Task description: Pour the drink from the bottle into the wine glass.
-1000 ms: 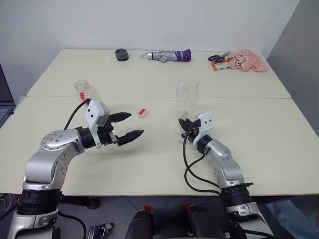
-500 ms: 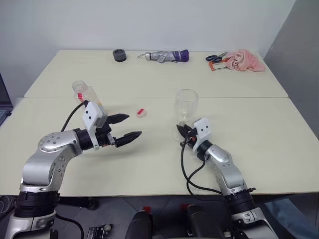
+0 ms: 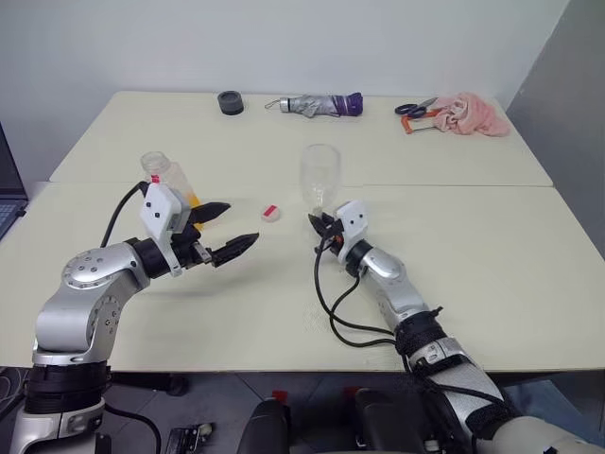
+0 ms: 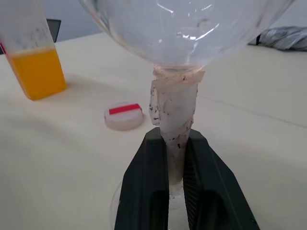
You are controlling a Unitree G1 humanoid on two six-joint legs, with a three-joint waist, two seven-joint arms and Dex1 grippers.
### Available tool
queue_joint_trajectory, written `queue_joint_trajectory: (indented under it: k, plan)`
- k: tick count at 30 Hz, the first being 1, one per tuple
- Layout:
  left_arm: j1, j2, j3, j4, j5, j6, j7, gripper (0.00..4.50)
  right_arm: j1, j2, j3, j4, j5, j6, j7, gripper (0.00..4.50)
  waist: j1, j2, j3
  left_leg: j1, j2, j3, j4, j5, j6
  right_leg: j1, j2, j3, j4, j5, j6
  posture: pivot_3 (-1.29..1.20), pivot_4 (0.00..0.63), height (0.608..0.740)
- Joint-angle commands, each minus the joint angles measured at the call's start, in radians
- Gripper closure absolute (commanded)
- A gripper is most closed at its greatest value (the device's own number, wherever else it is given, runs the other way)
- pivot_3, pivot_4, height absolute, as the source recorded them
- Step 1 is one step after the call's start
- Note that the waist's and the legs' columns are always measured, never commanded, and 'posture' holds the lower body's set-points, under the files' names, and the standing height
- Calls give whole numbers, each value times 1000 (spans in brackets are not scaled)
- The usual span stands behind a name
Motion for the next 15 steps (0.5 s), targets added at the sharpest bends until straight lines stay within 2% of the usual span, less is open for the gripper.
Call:
queue_joint_trajectory:
  k: [1, 11, 15]
  plan:
    - [-7, -1, 47, -48, -25, -14, 14, 0, -65, 11, -21, 69, -2, -101, 23, 4382, 0, 0, 0, 0, 0, 0, 0, 0, 0, 0, 0, 0, 0, 0, 0, 0, 150, 740]
    - [-6, 0, 56, -83, -50, -4, 22, 0, -80, 28, -52, 155, 5, -168, 54, 4382, 0, 0, 0, 0, 1, -1, 0, 0, 0, 0, 0, -1, 0, 0, 0, 0, 150, 740]
    - [-11, 0, 46, -89, -56, -1, 18, 0, -76, 32, -60, 152, 6, -172, 57, 3069, -1, 0, 0, 0, 0, -1, 0, 0, 0, 0, 0, 0, 0, 0, 0, 0, 150, 740]
